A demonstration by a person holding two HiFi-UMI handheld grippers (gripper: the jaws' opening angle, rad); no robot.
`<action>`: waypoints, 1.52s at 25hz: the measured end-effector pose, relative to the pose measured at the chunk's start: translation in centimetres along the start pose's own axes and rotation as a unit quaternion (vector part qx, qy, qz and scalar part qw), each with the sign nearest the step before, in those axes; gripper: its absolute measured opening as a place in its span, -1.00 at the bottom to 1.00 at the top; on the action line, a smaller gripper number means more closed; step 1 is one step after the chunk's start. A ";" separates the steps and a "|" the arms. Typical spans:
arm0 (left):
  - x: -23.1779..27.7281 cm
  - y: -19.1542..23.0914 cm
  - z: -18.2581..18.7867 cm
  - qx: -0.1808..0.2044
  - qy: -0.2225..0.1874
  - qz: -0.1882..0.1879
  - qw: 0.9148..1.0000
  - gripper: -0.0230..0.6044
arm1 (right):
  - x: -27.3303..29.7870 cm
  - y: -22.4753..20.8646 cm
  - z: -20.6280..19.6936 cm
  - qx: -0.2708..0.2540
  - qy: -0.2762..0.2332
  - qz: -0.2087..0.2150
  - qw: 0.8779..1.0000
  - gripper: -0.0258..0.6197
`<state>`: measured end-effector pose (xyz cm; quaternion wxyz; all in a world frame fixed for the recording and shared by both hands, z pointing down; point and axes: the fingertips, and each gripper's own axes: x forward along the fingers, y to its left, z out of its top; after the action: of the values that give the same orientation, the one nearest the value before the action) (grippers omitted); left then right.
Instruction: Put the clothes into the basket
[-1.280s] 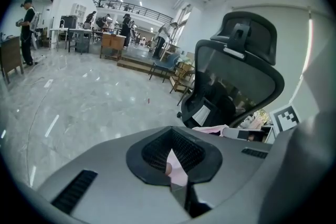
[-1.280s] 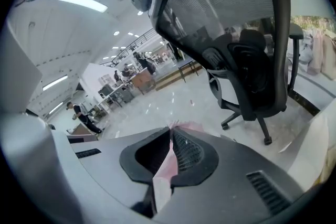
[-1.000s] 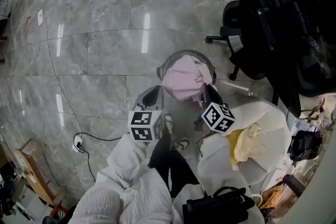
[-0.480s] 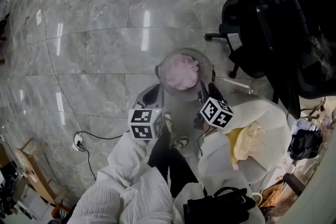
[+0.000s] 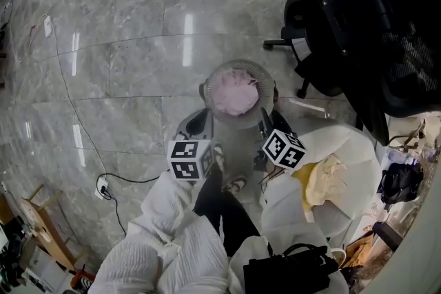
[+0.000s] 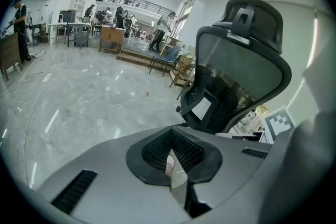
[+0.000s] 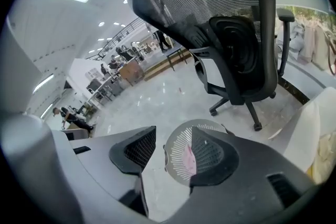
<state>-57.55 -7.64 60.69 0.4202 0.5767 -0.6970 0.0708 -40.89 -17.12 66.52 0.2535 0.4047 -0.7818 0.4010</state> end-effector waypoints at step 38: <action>-16.4 -21.0 8.5 0.115 -0.098 -0.129 0.980 -0.91 | -31.2 4.0 10.6 -0.028 -0.222 0.033 0.974 -0.80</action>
<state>-43.97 -7.20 36.19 0.2865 0.7101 -0.6419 0.0391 -28.03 -11.12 36.50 0.0719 0.4507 -0.8420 0.2876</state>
